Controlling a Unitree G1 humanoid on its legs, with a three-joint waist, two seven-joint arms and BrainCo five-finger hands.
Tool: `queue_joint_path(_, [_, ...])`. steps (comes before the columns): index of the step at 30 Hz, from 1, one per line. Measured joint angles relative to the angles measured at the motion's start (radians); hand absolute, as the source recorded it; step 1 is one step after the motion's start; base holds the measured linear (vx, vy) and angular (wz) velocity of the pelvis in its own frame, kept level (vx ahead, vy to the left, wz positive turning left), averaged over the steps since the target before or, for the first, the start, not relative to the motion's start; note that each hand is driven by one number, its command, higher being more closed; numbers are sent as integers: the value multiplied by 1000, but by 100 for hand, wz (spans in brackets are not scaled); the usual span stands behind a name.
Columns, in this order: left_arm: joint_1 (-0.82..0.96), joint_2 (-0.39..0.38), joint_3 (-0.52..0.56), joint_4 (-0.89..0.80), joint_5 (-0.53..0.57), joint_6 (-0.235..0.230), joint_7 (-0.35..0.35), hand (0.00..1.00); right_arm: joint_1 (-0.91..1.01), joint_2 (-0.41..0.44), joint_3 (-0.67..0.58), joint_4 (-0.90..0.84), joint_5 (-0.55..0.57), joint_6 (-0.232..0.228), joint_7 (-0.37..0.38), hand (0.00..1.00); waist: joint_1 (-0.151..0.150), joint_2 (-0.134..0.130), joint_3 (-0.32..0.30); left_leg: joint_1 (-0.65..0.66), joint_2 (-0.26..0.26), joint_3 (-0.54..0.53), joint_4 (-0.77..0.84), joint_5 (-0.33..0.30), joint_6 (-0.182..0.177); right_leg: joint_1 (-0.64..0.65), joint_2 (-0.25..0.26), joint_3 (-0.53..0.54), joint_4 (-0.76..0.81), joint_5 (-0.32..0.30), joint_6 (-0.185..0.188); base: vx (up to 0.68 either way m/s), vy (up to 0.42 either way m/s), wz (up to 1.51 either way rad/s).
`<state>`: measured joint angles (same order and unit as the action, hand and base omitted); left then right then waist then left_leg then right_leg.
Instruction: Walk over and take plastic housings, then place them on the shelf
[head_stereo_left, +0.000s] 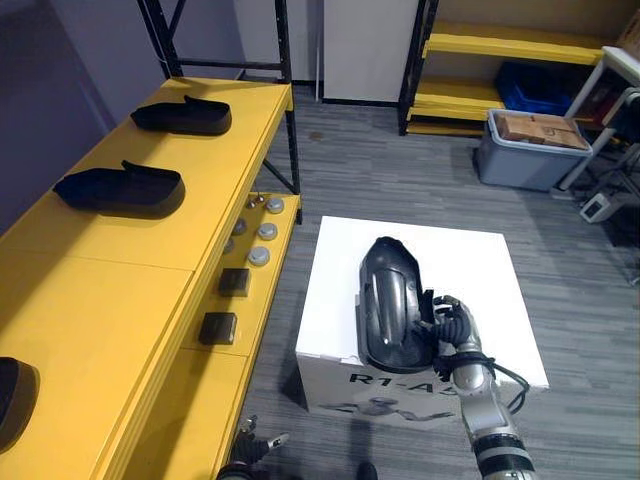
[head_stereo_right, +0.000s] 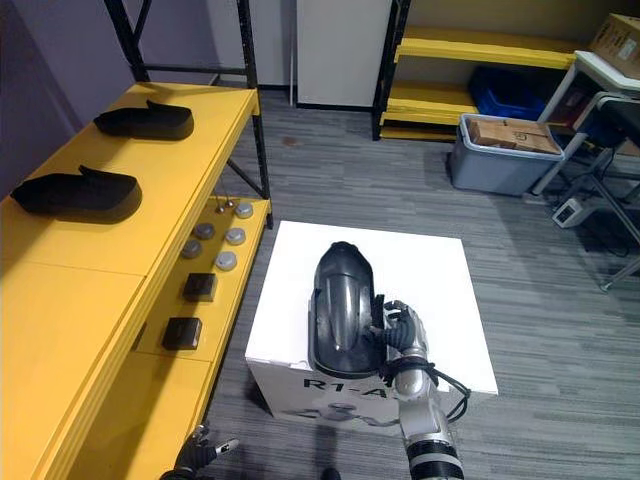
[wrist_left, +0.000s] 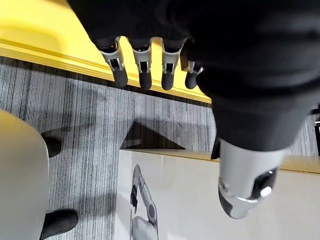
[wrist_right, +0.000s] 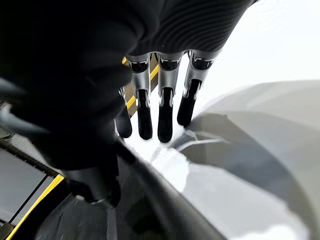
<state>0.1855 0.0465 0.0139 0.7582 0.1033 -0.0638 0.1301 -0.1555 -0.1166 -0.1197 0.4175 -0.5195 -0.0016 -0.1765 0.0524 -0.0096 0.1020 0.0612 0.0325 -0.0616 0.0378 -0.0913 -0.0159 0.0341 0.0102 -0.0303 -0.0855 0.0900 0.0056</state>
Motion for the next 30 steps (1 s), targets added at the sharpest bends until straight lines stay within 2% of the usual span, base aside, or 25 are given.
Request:
queue_joint_path(7, [-9, 0, 0, 1, 0, 0, -1, 0, -8, -15, 4, 19, 43, 3, 23, 100, 0, -10, -4, 2, 3, -1, 0, -1, -1, 2, 4, -3, 0, -1, 2, 32, 5, 1])
queue_joint_path(16, [-14, 4, 1, -16, 0, 0, 0, 0, 22, 13, 24, -31, 61, 23, 38, 100, 3, -22, -6, 15, 3, -1, 0, -1, -2, 16, 1, -3, -1, -1, 2, 0, 0, 0])
queue_joint_path(20, [-2, 4, 3, -122, -2, -1, 18, 0, 58, 25, 24, -119, 85, 22, 29, 100, 11, -22, -6, 13, 2, -1, 0, -1, -2, 13, 1, -2, 0, -1, 2, 0, 0, 0])
queue_joint_path(27, [18, -5, 74, -372, -5, -3, 63, 0, 97, 41, 23, -291, 85, 21, -32, 100, 15, -23, -6, -5, -4, 0, 19, 0, -1, 2, -2, 2, 0, -1, 1, 5, 3, 0])
queue_joint_path(30, [20, -34, 100, -475, -24, -12, 84, 0, 114, 52, 23, -374, 85, 19, -59, 100, 15, -23, -6, -2, -7, -1, 22, 1, -1, 7, -4, 4, 0, -1, 1, 8, 9, -1])
